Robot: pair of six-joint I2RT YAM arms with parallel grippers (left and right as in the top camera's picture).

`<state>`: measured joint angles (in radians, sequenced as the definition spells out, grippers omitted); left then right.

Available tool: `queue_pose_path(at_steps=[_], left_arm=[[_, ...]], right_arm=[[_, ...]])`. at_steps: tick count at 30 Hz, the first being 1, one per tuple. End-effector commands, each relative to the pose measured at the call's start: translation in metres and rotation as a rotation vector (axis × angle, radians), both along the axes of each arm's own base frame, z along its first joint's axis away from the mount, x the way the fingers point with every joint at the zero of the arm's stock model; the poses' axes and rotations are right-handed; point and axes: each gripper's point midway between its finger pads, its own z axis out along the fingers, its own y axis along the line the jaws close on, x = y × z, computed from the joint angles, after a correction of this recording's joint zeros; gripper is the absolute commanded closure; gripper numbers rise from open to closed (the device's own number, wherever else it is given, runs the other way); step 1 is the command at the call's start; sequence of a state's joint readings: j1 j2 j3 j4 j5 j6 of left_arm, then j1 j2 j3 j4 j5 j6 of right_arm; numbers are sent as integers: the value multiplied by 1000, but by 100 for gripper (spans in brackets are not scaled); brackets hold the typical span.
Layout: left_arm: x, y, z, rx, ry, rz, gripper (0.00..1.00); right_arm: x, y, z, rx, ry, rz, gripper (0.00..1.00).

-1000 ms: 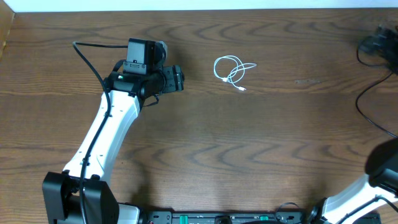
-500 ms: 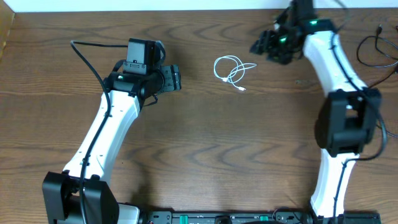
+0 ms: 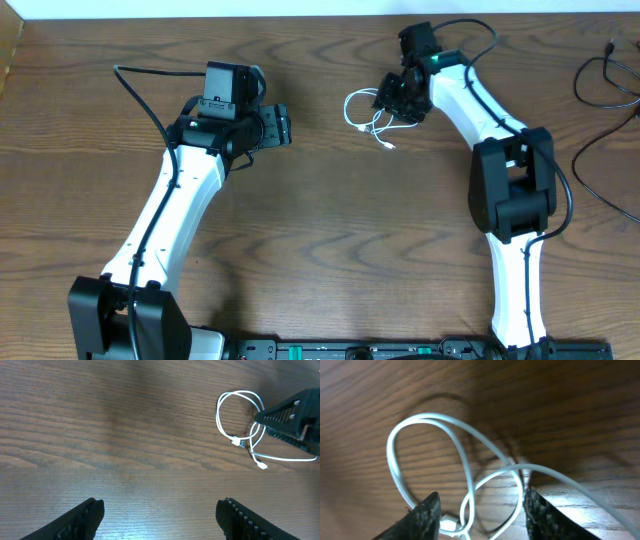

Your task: Untangle cables

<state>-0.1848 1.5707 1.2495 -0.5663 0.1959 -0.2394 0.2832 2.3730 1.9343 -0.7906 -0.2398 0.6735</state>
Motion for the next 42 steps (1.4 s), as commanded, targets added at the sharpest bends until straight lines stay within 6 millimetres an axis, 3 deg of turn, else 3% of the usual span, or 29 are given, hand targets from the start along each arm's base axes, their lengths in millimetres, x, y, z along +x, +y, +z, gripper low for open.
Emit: queue_pose_path(at_steps=[1, 4, 7, 12, 14, 17, 21, 23, 24, 26, 29, 31, 36, 38, 42], left_arm=[[0, 4, 0, 12, 0, 13, 23], [0, 4, -1, 12, 1, 14, 23], [-2, 5, -2, 13, 10, 13, 23], [-3, 5, -2, 14, 14, 14, 23], [-3, 5, -2, 14, 14, 14, 23], [-3, 5, -2, 14, 14, 14, 23], [-3, 5, -2, 14, 14, 13, 23], [-3, 5, -2, 14, 14, 14, 23], [-3, 5, -2, 14, 14, 14, 23], [-3, 5, -2, 14, 14, 14, 23], [-3, 5, -2, 14, 14, 14, 23], [-3, 5, -2, 14, 14, 13, 23], [-3, 5, -2, 14, 14, 13, 23], [-3, 5, -2, 14, 14, 13, 23], [-3, 5, -2, 14, 14, 13, 23]], right_arm=[[-6, 3, -19, -129, -7, 25, 56], [-11, 11, -30, -150, -1, 66, 60], [-16, 10, -40, -195, 13, 72, 70], [-19, 7, -42, -225, 16, 109, 99], [-19, 9, -35, -199, 3, 174, 99], [-12, 9, -4, -124, -49, 230, 99], [-2, -2, 90, 13, -221, 306, 99], [-8, -26, 146, 41, -306, 309, 99], [-11, -39, 164, 32, -328, 293, 99], [-25, -79, 209, 4, -383, 244, 99], [-52, -146, 256, -32, -416, 104, 99], [-70, -192, 276, -56, -431, -1, 99], [-112, -293, 297, -126, -424, -260, 99], [-123, -310, 297, -108, -424, -266, 99], [-127, -297, 283, -98, -384, -158, 99]])
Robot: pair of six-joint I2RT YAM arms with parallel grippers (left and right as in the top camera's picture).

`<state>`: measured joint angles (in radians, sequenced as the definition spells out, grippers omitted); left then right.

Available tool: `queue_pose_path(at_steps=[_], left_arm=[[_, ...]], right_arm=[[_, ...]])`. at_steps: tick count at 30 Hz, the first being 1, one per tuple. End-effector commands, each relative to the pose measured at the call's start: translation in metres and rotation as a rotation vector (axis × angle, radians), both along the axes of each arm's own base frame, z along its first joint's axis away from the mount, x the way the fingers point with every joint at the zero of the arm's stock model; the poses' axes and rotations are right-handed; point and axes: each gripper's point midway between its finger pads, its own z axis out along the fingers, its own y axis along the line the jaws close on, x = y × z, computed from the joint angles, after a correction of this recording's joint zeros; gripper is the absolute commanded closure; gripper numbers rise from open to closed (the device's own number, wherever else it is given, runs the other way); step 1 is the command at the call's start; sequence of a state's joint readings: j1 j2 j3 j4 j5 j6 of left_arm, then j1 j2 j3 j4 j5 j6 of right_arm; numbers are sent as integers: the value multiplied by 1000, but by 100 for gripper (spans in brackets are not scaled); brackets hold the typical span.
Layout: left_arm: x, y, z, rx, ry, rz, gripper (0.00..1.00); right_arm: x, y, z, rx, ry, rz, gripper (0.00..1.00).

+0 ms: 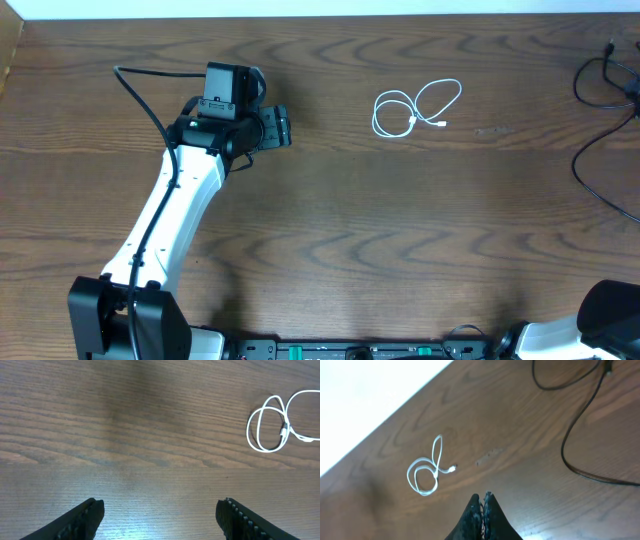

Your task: Untangle cables

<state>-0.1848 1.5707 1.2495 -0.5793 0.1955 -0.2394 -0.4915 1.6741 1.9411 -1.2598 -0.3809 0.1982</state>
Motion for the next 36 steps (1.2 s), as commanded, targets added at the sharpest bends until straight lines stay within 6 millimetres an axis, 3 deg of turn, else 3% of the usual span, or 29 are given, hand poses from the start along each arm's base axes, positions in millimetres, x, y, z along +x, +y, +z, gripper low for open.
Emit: queue_pose_path(at_steps=[1, 3, 5, 7, 9, 19, 25, 27, 31, 36], left_arm=[[0, 4, -1, 11, 1, 13, 23], [0, 4, -1, 11, 2, 13, 23], [0, 4, -1, 11, 2, 13, 23], [0, 4, -1, 11, 2, 13, 23], [0, 4, -1, 11, 2, 13, 23], [0, 4, -1, 11, 2, 13, 23], [-1, 4, -1, 11, 3, 13, 23], [-1, 4, -1, 12, 5, 13, 23], [-4, 5, -3, 14, 20, 13, 23], [-6, 5, -5, 17, 31, 13, 23]], right_arm=[[0, 28, -5, -4, 7, 158, 99], [2, 38, -17, 12, 47, 191, 94], [8, 52, -34, 29, 92, 246, 79], [15, 67, -58, 43, 146, 311, 47], [22, 78, -77, 55, 187, 362, 43], [87, 166, -183, 247, 208, 646, 39], [110, 210, -243, 252, 268, 638, 37], [116, 224, -257, 233, 275, 645, 46], [121, 255, -277, 126, 269, 703, 53], [111, 296, -283, -1, 271, 815, 51]])
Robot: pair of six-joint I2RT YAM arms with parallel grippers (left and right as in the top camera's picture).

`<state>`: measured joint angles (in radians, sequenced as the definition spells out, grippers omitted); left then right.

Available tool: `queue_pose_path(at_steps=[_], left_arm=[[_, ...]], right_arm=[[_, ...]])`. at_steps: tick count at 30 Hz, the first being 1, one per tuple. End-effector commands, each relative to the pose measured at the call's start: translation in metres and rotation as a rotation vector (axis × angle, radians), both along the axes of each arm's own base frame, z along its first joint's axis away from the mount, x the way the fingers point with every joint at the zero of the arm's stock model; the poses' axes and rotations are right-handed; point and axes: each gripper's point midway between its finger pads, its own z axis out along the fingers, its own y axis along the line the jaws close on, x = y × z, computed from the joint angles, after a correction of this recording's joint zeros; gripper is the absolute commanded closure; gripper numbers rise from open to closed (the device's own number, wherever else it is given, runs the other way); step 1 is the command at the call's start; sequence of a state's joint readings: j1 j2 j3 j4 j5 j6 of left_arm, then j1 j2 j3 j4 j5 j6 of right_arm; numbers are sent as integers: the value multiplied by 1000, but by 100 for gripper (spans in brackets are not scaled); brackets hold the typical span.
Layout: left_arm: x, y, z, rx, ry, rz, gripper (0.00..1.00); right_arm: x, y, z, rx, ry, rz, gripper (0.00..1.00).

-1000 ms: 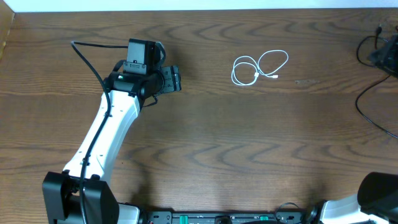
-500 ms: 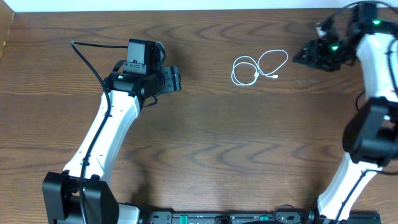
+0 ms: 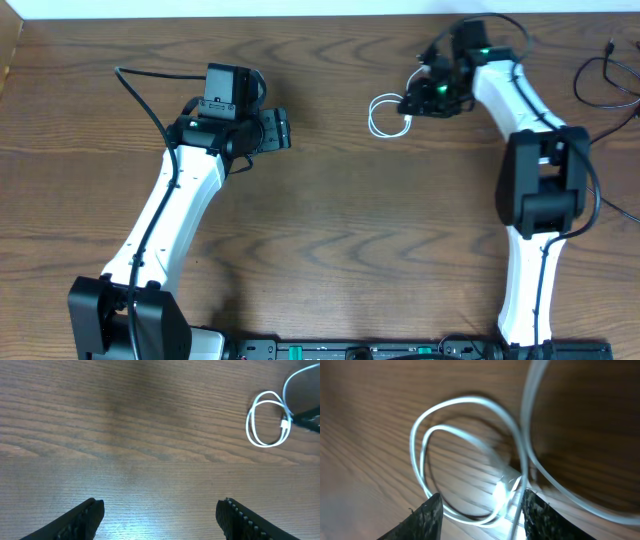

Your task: Untangle cables

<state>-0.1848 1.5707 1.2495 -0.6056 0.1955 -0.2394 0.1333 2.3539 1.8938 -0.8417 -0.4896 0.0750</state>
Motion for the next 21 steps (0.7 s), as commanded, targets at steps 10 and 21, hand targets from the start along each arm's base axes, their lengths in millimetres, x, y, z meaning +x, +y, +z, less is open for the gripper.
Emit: queue_pose_path(at_steps=[10, 21], left_arm=[[-1, 4, -1, 12, 5, 13, 23], [-4, 5, -3, 15, 20, 13, 23]], right_arm=[[-24, 22, -26, -559, -65, 10, 44], [-18, 31, -28, -472, -26, -262, 48]])
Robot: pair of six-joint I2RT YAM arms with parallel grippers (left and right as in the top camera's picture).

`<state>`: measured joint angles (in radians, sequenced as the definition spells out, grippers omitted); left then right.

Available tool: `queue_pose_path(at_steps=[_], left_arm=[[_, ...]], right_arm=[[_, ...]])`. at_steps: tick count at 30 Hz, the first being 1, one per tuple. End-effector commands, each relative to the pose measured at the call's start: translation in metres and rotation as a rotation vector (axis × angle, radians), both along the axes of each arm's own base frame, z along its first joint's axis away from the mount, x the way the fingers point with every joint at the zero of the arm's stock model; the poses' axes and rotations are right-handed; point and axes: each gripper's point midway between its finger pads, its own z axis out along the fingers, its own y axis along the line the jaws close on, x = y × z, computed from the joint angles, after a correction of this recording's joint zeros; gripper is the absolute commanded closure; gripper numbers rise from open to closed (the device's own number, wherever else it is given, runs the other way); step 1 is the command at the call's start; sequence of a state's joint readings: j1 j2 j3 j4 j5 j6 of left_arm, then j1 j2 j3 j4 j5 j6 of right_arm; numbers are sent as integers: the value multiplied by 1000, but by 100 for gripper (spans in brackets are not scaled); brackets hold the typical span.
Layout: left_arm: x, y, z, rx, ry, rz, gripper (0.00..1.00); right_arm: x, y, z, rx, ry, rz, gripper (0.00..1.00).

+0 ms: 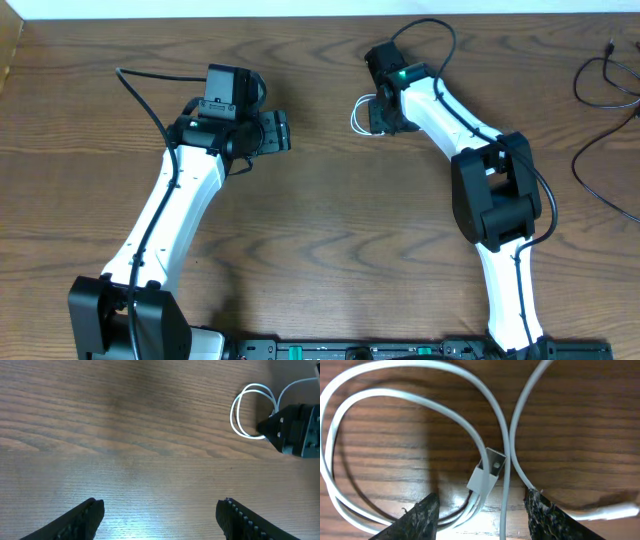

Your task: Untangle cables

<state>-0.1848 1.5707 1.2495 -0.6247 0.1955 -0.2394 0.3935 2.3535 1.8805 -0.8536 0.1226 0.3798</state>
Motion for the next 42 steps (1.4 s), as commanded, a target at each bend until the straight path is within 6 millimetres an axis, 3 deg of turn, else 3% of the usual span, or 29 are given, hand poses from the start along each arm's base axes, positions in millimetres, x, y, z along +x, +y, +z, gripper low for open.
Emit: queue_pose_path(at_steps=[1, 5, 8, 10, 13, 16, 20, 23, 26, 28, 32, 38, 39, 41, 42], left_arm=[[0, 4, -1, 11, 1, 13, 23], [0, 4, -1, 11, 1, 13, 23], [0, 4, -1, 11, 1, 13, 23], [0, 4, -1, 11, 2, 13, 23], [0, 4, -1, 11, 2, 13, 23], [-1, 4, -1, 12, 6, 12, 23], [-3, 5, -2, 13, 13, 13, 23], [-3, 5, -2, 13, 13, 13, 23], [-3, 5, -2, 13, 13, 13, 23], [-3, 4, -2, 13, 12, 13, 23], [-3, 5, -2, 13, 12, 13, 23], [-3, 5, -2, 13, 13, 13, 23], [-3, 5, -2, 13, 13, 13, 23], [-3, 5, -2, 13, 12, 13, 23], [-3, 5, -2, 13, 12, 13, 23]], right_arm=[[1, 7, -5, 64, 4, -66, 50], [7, 14, -4, 103, -24, -92, 61], [2, 7, -13, 63, -20, -100, 74], [-4, 0, -21, 32, -6, -106, 99], [-14, -7, -28, 9, 31, -111, 99], [-21, -17, -22, 0, 68, -121, 99], [-27, -24, 17, 82, 98, -24, 99], [-31, -27, 66, 184, 69, 90, 99], [-38, -46, 127, 261, -9, 163, 99], [-44, -77, 174, 283, -95, 132, 99], [-58, -147, 237, 275, -238, -9, 99], [-87, -245, 284, 241, -373, -271, 99], [-97, -274, 293, 233, -406, -363, 99], [-111, -306, 301, 221, -439, -467, 99], [-124, -336, 304, 210, -459, -563, 99]])
